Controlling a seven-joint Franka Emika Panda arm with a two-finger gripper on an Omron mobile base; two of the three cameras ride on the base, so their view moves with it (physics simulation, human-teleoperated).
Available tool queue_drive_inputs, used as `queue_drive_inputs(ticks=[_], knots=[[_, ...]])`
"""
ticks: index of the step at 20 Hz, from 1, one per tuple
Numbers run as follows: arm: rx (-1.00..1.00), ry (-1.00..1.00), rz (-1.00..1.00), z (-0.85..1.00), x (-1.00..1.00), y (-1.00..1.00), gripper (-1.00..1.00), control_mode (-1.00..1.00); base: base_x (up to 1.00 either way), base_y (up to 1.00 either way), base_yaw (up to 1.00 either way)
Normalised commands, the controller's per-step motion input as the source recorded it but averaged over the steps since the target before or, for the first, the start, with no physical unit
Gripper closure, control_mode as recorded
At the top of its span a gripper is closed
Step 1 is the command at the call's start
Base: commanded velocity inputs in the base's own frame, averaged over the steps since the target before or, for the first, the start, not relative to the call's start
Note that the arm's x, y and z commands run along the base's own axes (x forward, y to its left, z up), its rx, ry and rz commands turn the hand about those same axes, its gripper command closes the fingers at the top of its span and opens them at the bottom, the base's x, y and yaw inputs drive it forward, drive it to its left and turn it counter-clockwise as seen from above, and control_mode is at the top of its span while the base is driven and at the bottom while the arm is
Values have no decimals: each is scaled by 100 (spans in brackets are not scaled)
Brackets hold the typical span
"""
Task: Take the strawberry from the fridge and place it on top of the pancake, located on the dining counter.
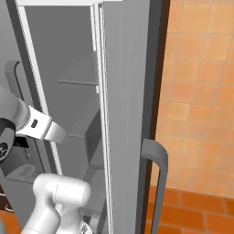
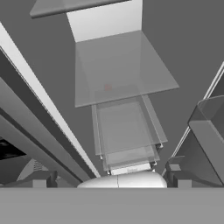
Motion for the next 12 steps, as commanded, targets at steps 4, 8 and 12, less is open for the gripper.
queue_drive_inputs(ticks=[4, 8, 12], knots=[[-6, -14, 0, 44, 1, 0, -100, -100, 0, 0, 0], [-6, -10, 9, 50, 2, -5, -100, -100, 0, 0, 0], [0, 0, 12, 61, 24, -9, -100, -100, 0, 0, 0]])
